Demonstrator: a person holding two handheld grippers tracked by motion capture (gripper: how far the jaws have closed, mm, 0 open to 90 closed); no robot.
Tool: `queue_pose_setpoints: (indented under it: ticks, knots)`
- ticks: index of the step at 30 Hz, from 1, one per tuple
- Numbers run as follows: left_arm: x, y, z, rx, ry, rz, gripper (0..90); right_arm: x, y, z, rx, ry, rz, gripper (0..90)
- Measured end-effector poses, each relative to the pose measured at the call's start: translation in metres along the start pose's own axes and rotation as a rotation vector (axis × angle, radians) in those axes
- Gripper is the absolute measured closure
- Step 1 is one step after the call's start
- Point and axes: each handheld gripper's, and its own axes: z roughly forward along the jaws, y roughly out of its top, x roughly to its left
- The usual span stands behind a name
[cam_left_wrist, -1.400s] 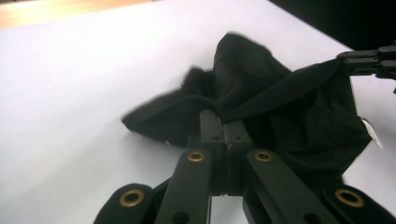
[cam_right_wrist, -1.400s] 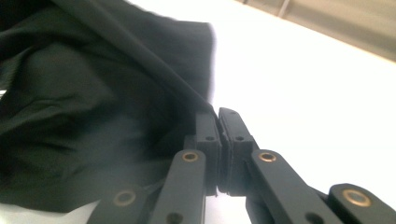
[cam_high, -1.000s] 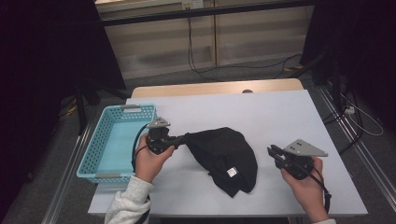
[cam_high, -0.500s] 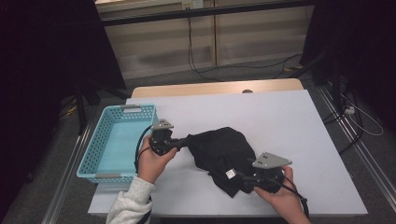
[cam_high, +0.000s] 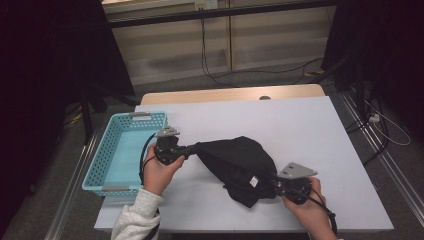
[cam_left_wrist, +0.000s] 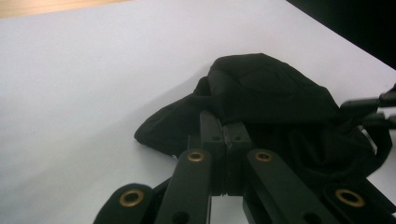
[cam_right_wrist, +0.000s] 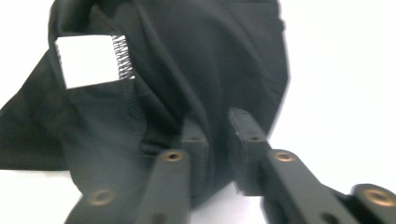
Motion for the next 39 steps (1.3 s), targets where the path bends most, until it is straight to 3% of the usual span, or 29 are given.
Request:
queue_pose_setpoints:
  ticks: [1, 5, 7, 11, 14, 19, 22, 25, 32, 37, 39]
  knots:
    - [0.0, 0.0, 0.0, -0.001, 0.001, -0.001, 90.0, -0.004, 0.0, -0.002, -0.01, -0.011, 0.02, 85.1]
    - [-0.001, 0.0, 0.001, -0.001, -0.014, -0.011, 90.0, -0.017, 0.001, -0.01, -0.028, -0.077, 0.009, 89.7]
    - [-0.002, 0.0, 0.003, 0.0, -0.016, -0.004, 90.0, -0.02, 0.003, -0.012, -0.039, -0.058, 0.04, 89.8]
    - [-0.004, 0.002, 0.001, 0.001, -0.043, -0.011, 90.0, -0.029, 0.013, -0.025, -0.079, -0.085, 0.043, 89.9]
    - [-0.007, 0.004, -0.001, -0.016, -0.069, -0.019, 90.0, -0.044, 0.03, -0.041, -0.142, -0.114, 0.064, 89.9]
    - [-0.013, 0.007, 0.001, -0.022, -0.105, -0.019, 90.0, -0.063, 0.072, -0.062, -0.204, -0.213, 0.011, 89.7]
    - [-0.013, 0.007, 0.001, -0.017, -0.119, -0.02, 90.0, -0.073, 0.083, -0.055, -0.198, -0.239, 0.015, 89.6]
    - [-0.013, 0.005, 0.002, -0.008, -0.125, -0.03, 90.0, -0.078, 0.082, -0.035, -0.158, -0.207, 0.043, 89.3]
    - [-0.011, -0.001, 0.009, 0.023, -0.136, -0.039, 90.0, -0.065, 0.058, 0.014, -0.035, -0.14, 0.053, 86.1]
    - [-0.014, -0.004, 0.012, 0.034, -0.139, -0.039, 90.0, -0.06, 0.05, 0.017, -0.016, -0.113, 0.049, 78.4]
    - [-0.016, -0.004, 0.013, 0.039, -0.139, -0.036, 90.0, -0.059, 0.048, 0.014, -0.026, -0.102, 0.051, 68.7]
